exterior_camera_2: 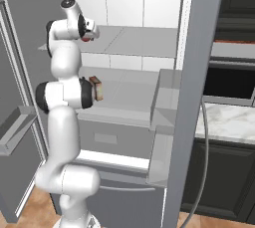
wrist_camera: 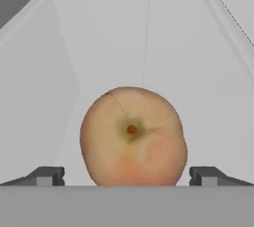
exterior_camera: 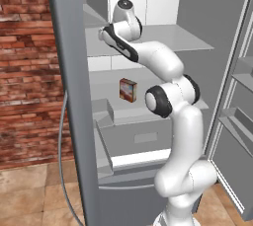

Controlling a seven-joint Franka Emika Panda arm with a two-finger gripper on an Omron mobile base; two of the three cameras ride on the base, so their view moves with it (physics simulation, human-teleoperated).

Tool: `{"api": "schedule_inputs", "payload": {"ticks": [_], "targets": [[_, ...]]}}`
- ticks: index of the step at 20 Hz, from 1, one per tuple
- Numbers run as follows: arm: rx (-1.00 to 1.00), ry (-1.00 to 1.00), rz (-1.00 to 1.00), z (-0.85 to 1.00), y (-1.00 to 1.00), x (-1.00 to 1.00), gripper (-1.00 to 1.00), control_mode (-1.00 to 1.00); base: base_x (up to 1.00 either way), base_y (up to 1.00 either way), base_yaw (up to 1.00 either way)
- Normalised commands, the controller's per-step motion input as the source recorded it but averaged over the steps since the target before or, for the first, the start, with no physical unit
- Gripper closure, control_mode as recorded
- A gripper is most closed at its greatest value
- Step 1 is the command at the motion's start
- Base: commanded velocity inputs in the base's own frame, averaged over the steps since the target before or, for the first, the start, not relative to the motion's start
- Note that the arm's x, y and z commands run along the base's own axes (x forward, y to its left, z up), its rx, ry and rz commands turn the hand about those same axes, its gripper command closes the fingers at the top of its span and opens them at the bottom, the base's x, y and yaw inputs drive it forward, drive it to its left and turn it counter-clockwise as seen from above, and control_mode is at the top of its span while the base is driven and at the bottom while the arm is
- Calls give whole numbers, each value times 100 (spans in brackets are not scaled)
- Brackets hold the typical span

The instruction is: Place the mustard and mustard from the counter to the top shelf of the fridge. If the existing items in the fridge are on the top shelf, move them to other shelves.

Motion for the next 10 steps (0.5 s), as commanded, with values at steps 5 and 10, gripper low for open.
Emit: {"api": "schedule_inputs", "payload": {"ticks": [5, 10], "targets": [[0, 0, 0, 0, 0, 25, 100, -100, 0, 0, 0], [0, 0, 0, 0, 0, 4, 100, -100, 0, 0, 0]]}}
